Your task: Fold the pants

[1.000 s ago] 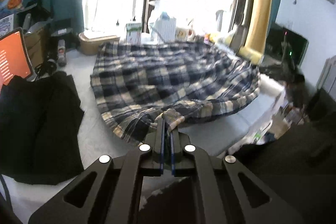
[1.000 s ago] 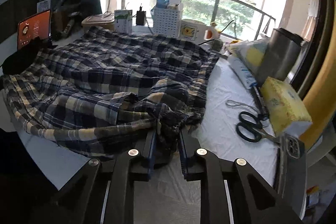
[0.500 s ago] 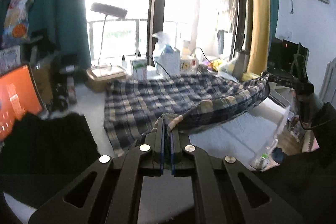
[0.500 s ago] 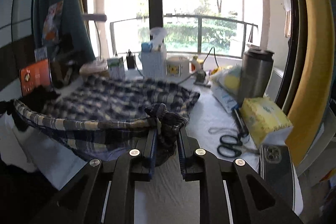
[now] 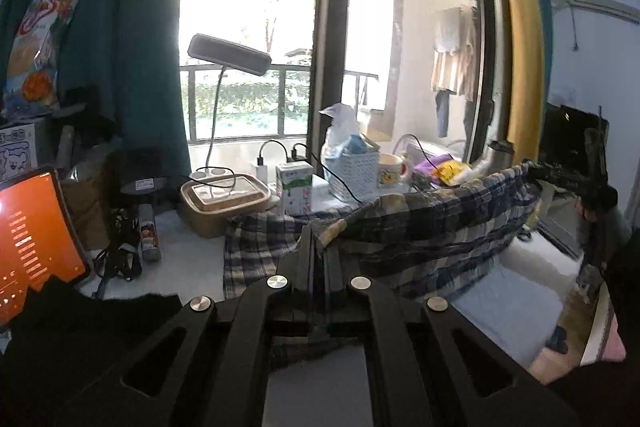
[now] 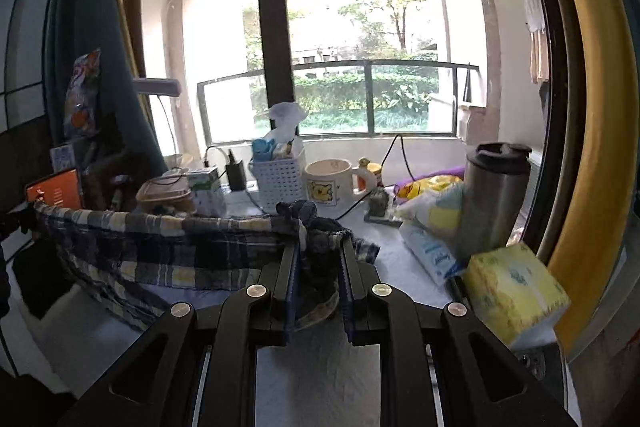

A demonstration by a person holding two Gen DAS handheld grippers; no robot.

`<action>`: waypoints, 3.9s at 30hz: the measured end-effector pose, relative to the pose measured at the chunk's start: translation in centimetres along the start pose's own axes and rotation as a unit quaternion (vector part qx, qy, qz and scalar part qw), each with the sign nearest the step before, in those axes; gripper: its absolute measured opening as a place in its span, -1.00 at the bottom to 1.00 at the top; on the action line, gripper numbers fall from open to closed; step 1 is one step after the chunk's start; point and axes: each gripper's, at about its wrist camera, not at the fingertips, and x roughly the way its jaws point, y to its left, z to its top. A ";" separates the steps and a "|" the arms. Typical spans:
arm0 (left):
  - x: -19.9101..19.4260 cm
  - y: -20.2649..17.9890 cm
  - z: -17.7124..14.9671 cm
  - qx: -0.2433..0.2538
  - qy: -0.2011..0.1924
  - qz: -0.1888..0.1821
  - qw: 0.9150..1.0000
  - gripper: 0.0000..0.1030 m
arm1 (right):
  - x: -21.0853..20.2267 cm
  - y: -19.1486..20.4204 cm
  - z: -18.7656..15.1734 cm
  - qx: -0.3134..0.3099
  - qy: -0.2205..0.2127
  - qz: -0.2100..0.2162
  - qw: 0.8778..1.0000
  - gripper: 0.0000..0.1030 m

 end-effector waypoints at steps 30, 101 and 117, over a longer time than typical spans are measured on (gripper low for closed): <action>22.3 5.7 2.3 0.009 0.166 0.034 0.986 -0.96 | 18.7 -5.0 3.0 0.059 0.092 -0.054 0.993 -0.65; 10.5 5.2 -8.1 -0.098 0.259 0.083 0.957 -0.89 | 15.3 1.0 -4.8 -0.004 0.207 -0.099 0.973 -0.43; 7.7 7.9 -6.5 -0.094 0.275 0.133 0.948 -0.33 | 10.8 -0.3 -7.1 0.024 0.228 -0.094 0.969 0.16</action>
